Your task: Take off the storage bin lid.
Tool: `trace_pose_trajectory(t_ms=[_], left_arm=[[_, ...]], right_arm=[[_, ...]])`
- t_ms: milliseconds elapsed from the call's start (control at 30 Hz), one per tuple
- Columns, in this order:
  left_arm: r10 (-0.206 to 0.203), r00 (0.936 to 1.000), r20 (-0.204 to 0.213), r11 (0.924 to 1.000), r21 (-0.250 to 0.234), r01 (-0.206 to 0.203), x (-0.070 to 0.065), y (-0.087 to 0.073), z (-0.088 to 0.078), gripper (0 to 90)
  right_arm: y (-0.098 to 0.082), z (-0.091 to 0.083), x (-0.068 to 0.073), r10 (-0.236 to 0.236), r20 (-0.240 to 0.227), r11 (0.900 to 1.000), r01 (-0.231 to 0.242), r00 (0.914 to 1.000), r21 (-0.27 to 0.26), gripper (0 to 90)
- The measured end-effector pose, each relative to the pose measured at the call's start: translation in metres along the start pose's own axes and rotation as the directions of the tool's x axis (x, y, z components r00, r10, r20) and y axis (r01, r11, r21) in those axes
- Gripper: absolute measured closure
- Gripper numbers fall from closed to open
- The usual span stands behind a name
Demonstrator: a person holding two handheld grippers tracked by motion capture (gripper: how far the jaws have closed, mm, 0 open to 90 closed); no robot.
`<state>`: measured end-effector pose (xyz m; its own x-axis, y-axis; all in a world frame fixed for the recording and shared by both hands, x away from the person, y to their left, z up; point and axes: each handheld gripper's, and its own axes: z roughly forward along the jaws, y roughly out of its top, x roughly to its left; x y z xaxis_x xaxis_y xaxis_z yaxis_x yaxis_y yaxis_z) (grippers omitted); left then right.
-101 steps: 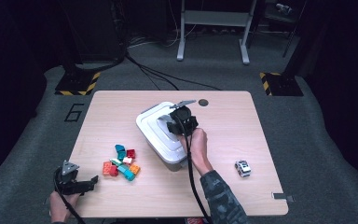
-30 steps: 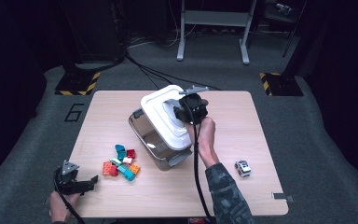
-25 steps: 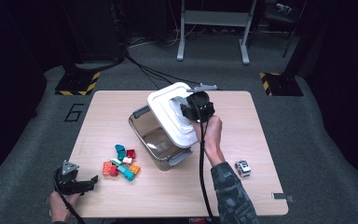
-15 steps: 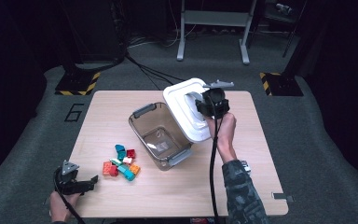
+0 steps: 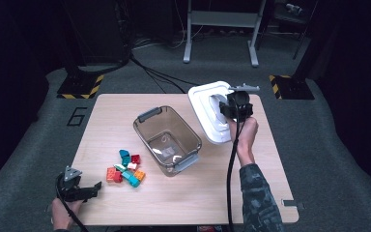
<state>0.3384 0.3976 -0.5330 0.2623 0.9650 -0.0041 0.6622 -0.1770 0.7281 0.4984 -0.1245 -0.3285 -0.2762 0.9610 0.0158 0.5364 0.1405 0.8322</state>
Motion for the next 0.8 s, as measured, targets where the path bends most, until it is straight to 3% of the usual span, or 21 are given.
trace_pose_trajectory(t_ms=[400, 700, 800], left_arm=[[0.001, 1.0000, 0.000, 1.0000, -0.001, -0.001, 0.000, 0.000, 0.000, 1.5], [0.000, 1.0000, 0.002, 1.0000, -0.001, 0.000, 0.000, 0.000, 0.000, 1.5], [0.000, 1.0000, 0.002, 1.0000, -0.001, 0.000, 0.000, 0.000, 0.000, 1.5]], right_arm=[[-0.028, 0.042, -0.015, 0.066, 0.063, 0.996, -0.070, 0.9958, 0.062, 67.2], [-0.047, 0.072, -0.006, 0.095, 0.086, 0.990, -0.103, 0.9918, 0.095, 67.2], [-0.053, 0.080, -0.001, 0.083, 0.095, 0.990, -0.093, 0.9920, 0.106, 67.3]])
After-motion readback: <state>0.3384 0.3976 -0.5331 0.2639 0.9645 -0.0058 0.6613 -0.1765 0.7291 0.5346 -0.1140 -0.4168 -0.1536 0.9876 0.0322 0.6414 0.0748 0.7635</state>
